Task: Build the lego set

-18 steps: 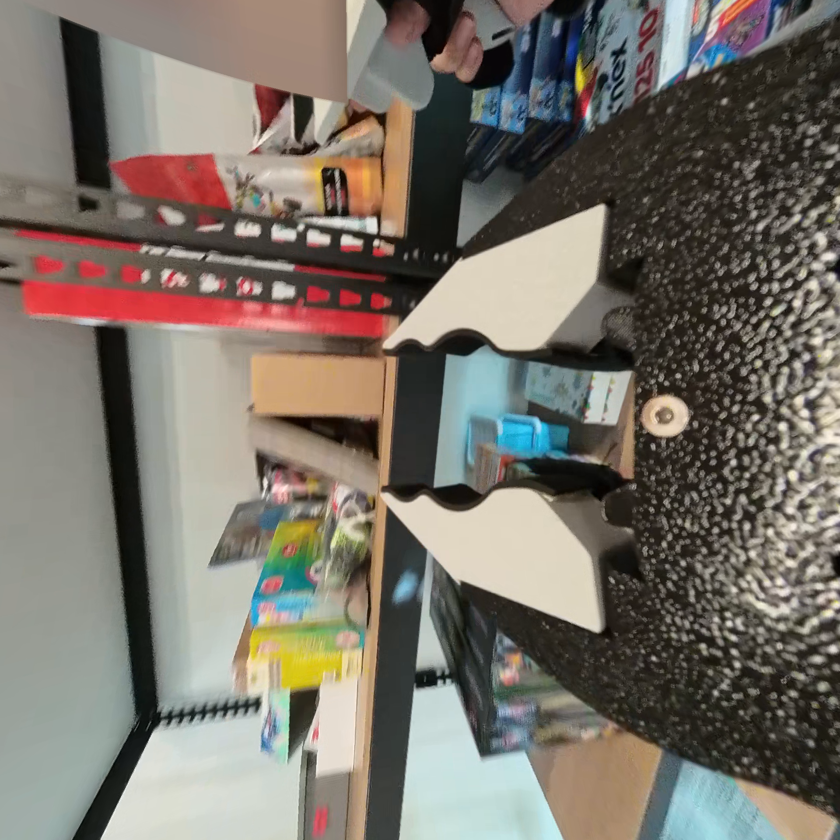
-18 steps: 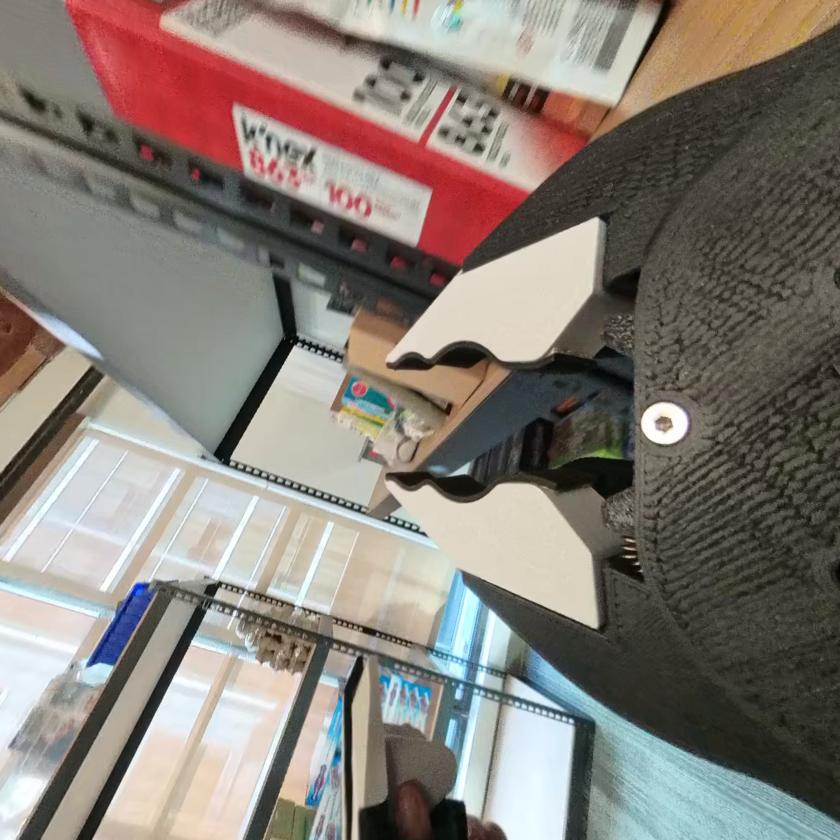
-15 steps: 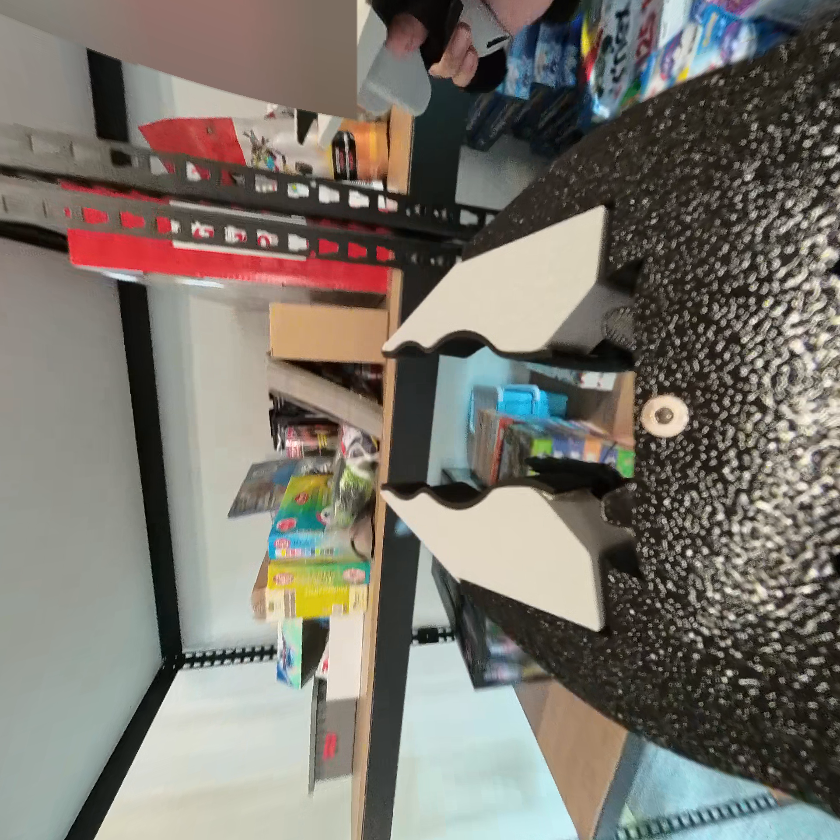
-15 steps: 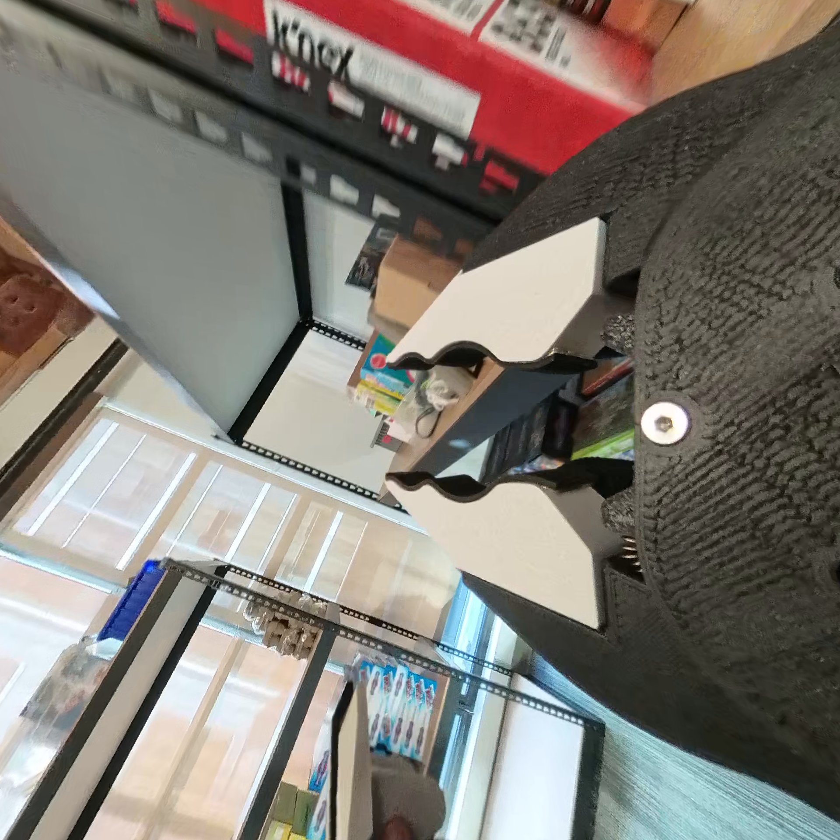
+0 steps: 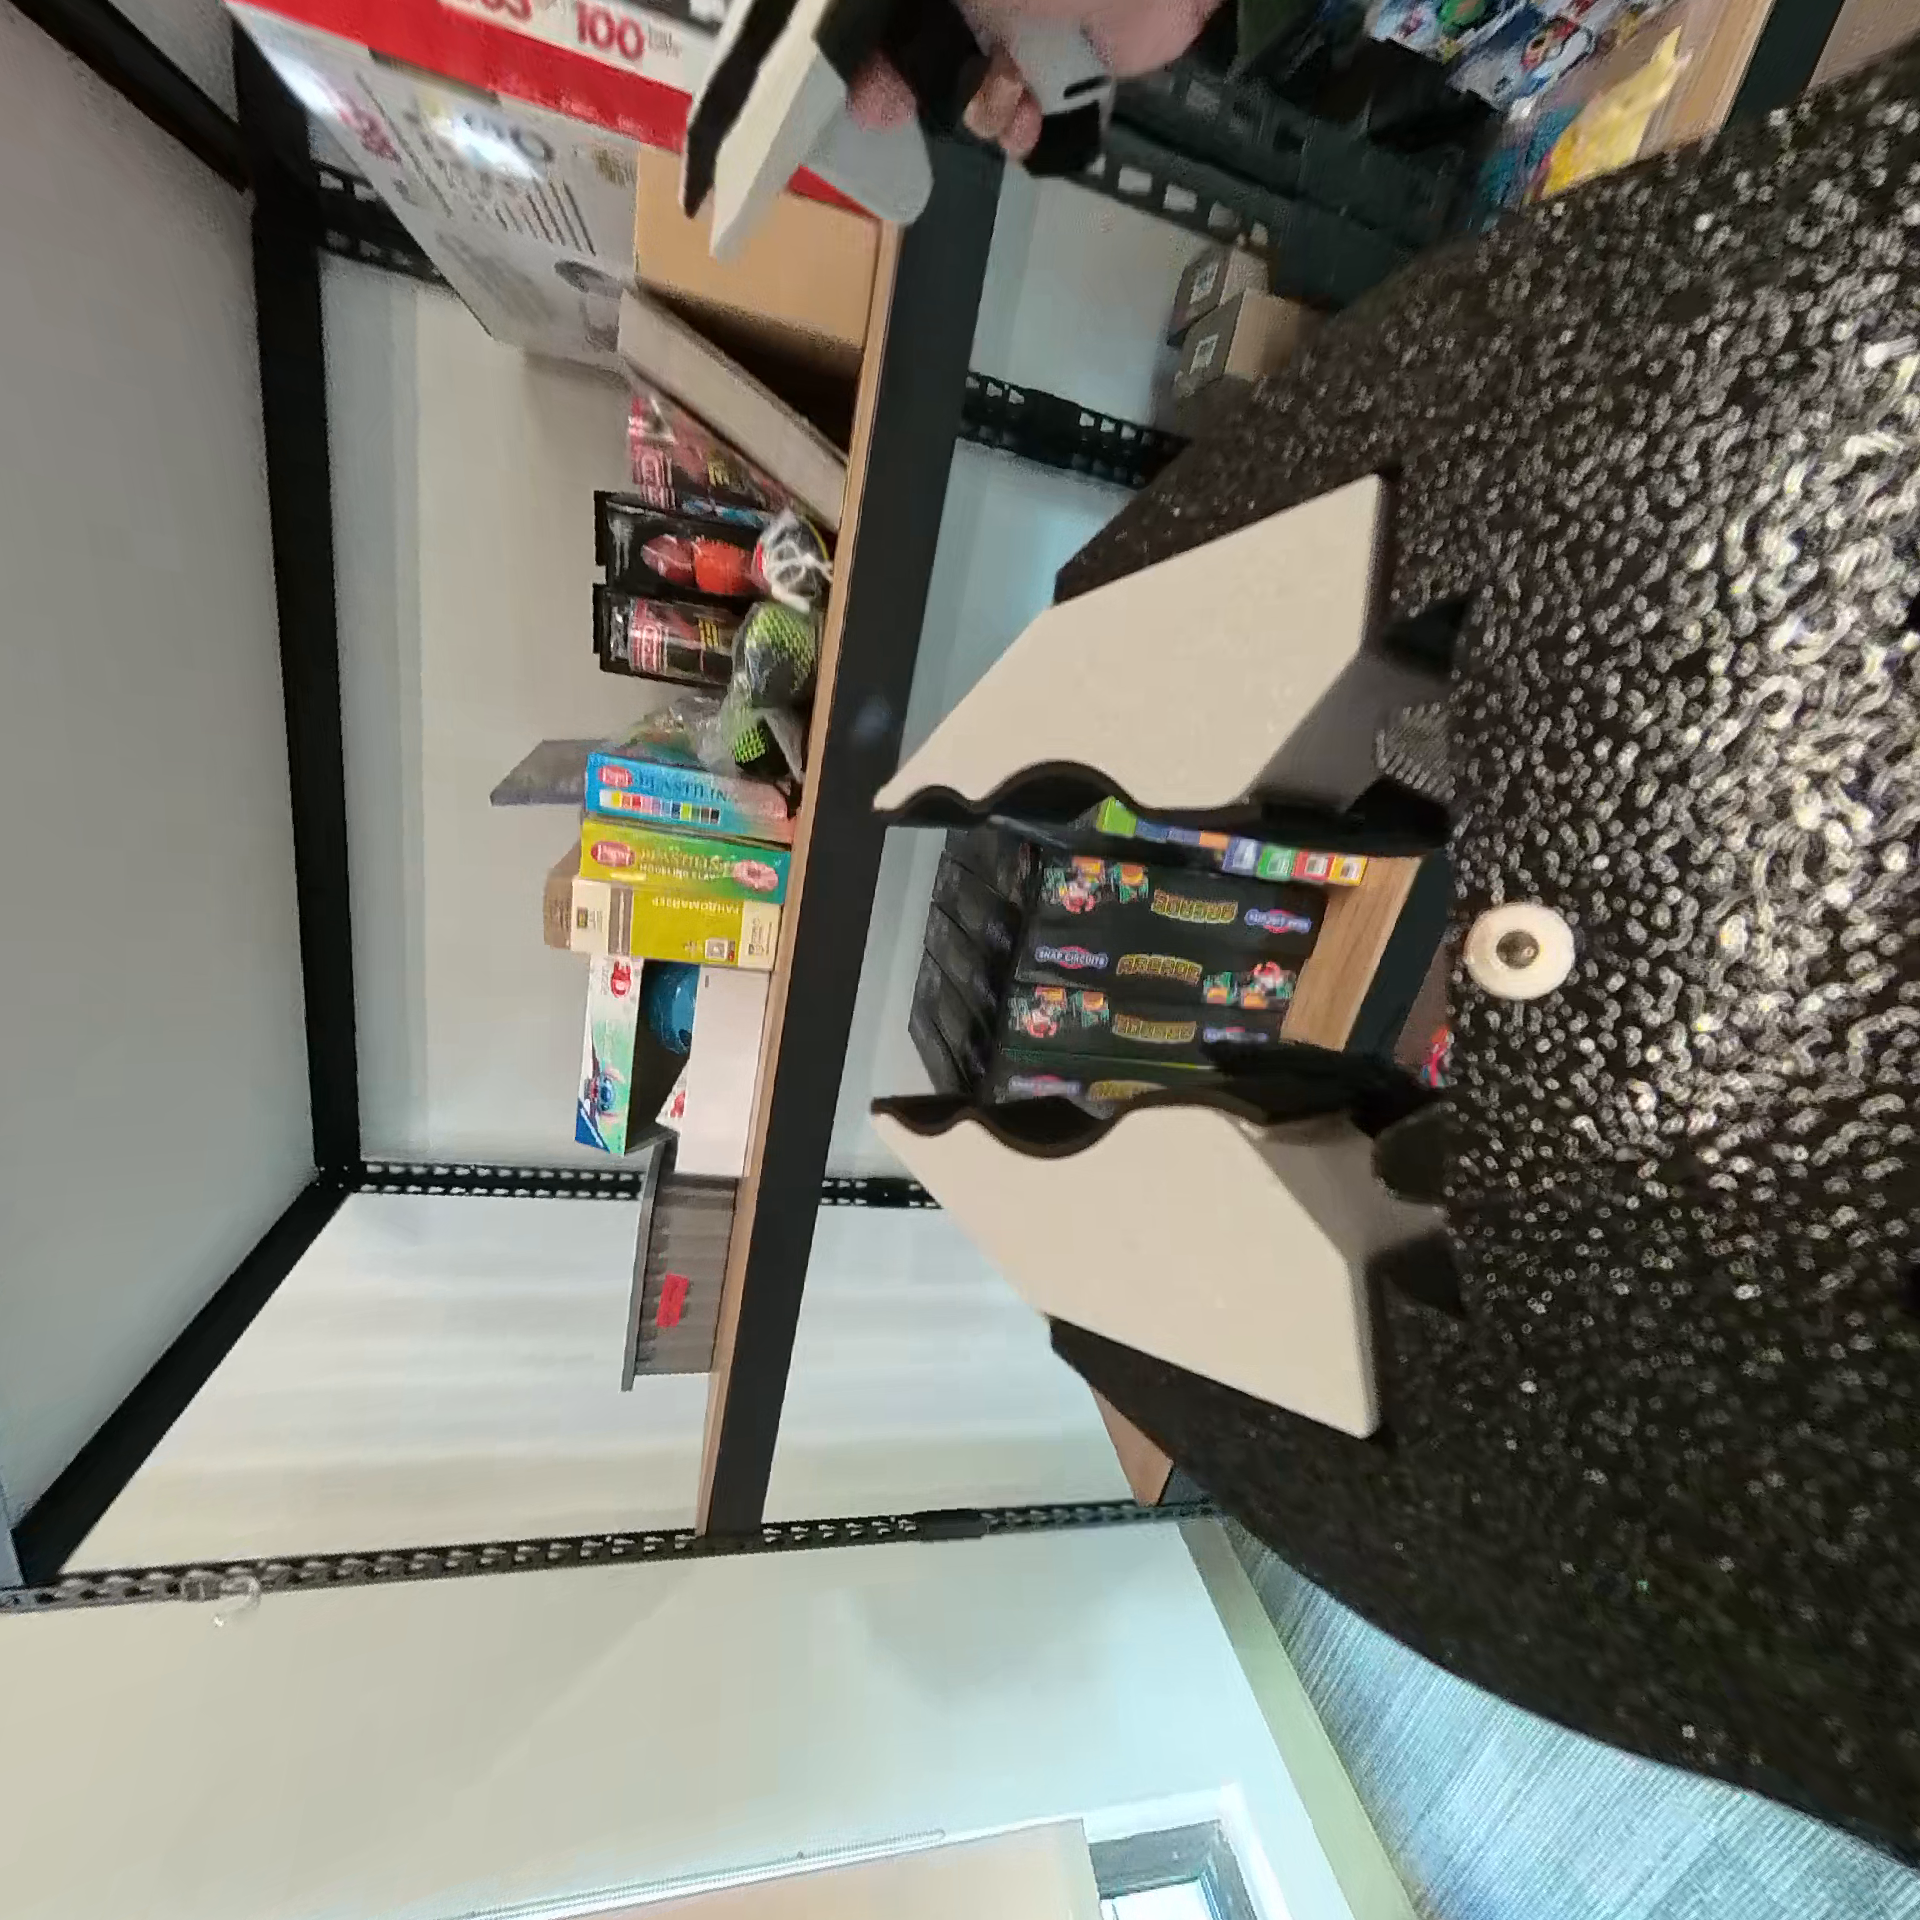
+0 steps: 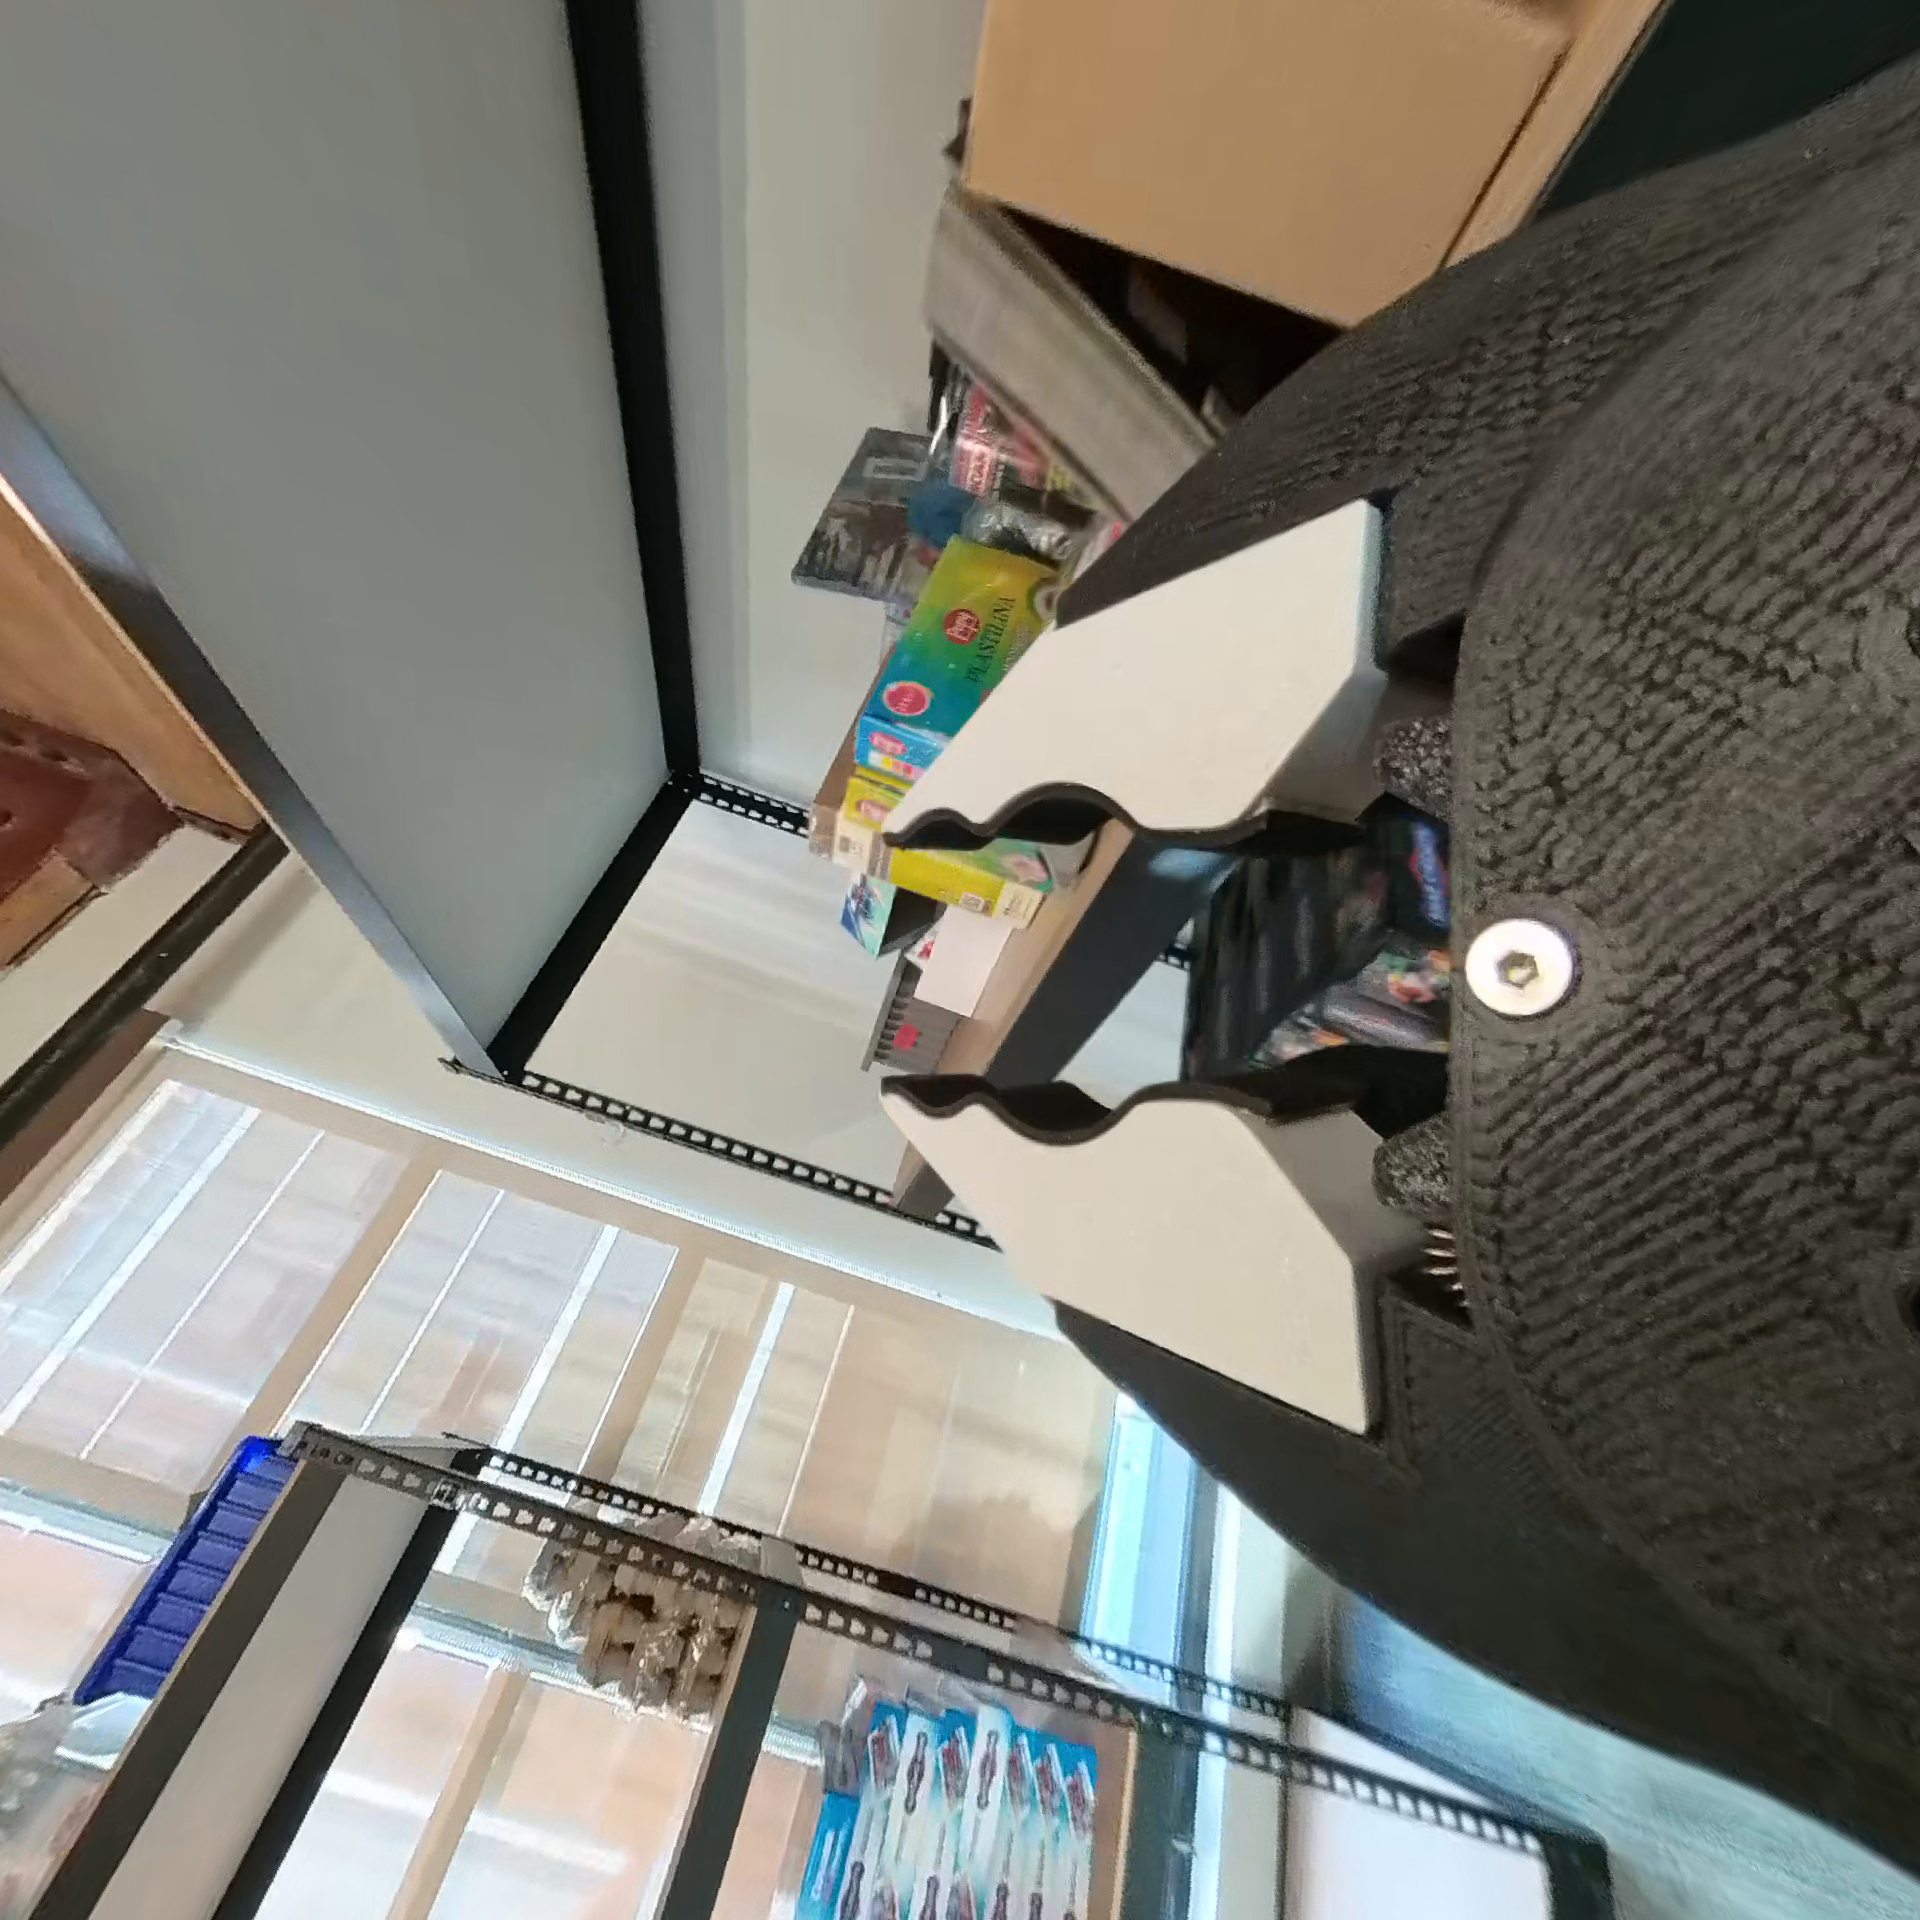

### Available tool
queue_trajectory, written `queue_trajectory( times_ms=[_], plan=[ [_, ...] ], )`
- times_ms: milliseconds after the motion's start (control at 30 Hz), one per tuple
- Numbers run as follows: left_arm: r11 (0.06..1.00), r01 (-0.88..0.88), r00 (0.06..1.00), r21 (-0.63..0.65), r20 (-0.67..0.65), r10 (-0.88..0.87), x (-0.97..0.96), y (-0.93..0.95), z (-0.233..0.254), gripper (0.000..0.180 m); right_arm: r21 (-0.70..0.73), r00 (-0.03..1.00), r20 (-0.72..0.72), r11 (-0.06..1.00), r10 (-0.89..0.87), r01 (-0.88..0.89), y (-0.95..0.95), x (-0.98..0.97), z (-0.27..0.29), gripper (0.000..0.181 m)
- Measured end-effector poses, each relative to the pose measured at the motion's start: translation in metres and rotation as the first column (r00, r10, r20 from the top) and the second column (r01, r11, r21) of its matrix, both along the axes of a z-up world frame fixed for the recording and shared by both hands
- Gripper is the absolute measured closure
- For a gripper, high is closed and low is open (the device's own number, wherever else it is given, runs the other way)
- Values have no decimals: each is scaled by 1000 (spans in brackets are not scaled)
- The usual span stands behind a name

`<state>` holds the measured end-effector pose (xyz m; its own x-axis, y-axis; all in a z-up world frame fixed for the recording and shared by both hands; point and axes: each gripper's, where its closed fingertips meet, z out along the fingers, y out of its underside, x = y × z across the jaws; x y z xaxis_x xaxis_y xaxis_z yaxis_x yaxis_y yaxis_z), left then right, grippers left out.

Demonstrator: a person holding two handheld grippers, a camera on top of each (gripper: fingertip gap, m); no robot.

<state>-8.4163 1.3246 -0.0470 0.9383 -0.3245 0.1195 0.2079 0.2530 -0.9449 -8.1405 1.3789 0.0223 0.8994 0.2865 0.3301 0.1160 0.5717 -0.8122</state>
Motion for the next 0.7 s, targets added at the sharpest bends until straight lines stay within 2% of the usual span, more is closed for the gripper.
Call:
queue_trajectory(
  times_ms=[167, 267, 400, 533, 700],
  plan=[
    [1000, 8, 999, -2, 33, -8, -39, 48, -19, 132, 29, 1000, 6, 1000, 4, -4, 48, -42, 0, 140],
    [1000, 23, 1000, -2, 4, -23, -57, 89, -22, 132, 66, 1000, 5, 998, 17, -17, 85, -69, 0, 140],
    [997, -23, 996, 74, -80, 29, -91, 151, -4, 136, 179, 999, 4, 983, -43, 41, 145, -101, 5, 140],
    [995, 53, 995, 89, -87, -45, -106, 226, 24, 137, 190, 989, 114, 979, -93, 71, 208, -144, 9, 141],
    [991, 70, 988, 118, -142, -53, -114, 289, 21, 140, 183, 994, 96, 983, -49, 31, 265, -171, 11, 143]
  ],
)
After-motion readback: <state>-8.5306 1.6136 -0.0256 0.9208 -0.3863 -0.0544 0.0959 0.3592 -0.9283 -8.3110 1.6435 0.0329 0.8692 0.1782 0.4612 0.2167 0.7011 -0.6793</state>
